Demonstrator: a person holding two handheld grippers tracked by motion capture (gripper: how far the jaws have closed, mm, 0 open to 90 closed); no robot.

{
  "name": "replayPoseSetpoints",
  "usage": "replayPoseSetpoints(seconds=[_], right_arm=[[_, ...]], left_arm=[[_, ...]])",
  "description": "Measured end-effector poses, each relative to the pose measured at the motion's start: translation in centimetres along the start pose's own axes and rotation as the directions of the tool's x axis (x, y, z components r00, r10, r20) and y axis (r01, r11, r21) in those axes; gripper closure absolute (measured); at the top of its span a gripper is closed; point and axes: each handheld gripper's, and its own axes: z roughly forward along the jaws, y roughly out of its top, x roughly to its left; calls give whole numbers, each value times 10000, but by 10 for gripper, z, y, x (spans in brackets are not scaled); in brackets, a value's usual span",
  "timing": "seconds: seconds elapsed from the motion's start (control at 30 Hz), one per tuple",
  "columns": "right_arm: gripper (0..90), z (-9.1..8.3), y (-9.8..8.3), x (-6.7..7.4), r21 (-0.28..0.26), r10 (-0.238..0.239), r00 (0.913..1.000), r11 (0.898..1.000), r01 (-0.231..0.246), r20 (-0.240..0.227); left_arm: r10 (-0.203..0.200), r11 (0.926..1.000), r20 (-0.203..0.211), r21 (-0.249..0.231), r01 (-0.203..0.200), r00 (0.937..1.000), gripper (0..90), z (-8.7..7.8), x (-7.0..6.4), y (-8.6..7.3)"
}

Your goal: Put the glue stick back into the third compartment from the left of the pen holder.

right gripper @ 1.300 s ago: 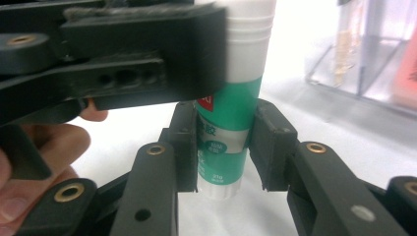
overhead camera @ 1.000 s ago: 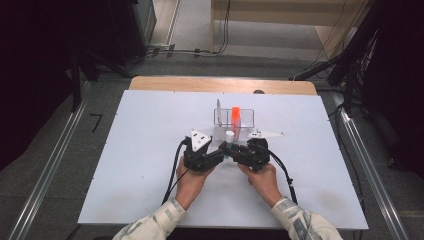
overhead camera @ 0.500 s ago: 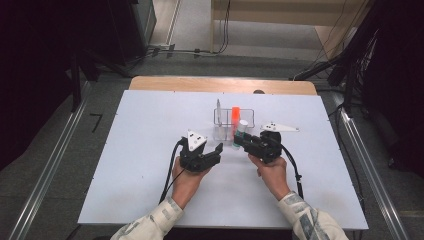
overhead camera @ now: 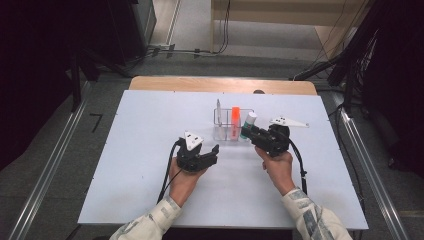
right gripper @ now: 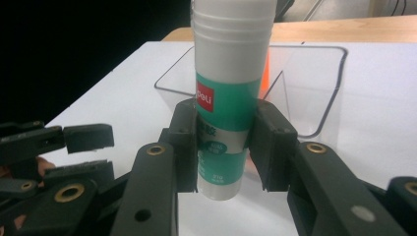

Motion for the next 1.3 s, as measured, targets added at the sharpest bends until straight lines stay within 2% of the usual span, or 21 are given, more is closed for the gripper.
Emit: replayPoseSetpoints(seconds=[0.23, 0.5, 0.6, 0.9, 1.07, 1.3], right_arm=[[637, 2, 9, -3, -271, -93, 9996, 9996, 100, 256], [637, 3, 17, -11, -515, 107, 9990, 9986, -85, 428], [637, 5, 22, -10, -651, -24, 9985, 9979, 60, 551], [637, 16, 24, -21, -666, 224, 9961, 9976, -167, 855], [637, 23, 25, -24, -594, 182, 9939, 9982, -118, 1088], [636, 30, 20, -23, -216, -212, 9893, 9995, 246, 1444]], left_arm=[[11, 10000, 27, 18, -11, 10000, 343, 0, 0, 0], [11, 10000, 30, 50, -11, 10000, 343, 0, 1, -1], [17, 10000, 48, 49, -17, 10000, 343, 0, 1, -1], [7, 10000, 71, 79, -8, 10000, 343, 0, 1, -1], [12, 10000, 94, 89, -13, 10000, 343, 0, 1, -1], [7, 10000, 95, 82, -8, 10000, 343, -1, 2, -1]])
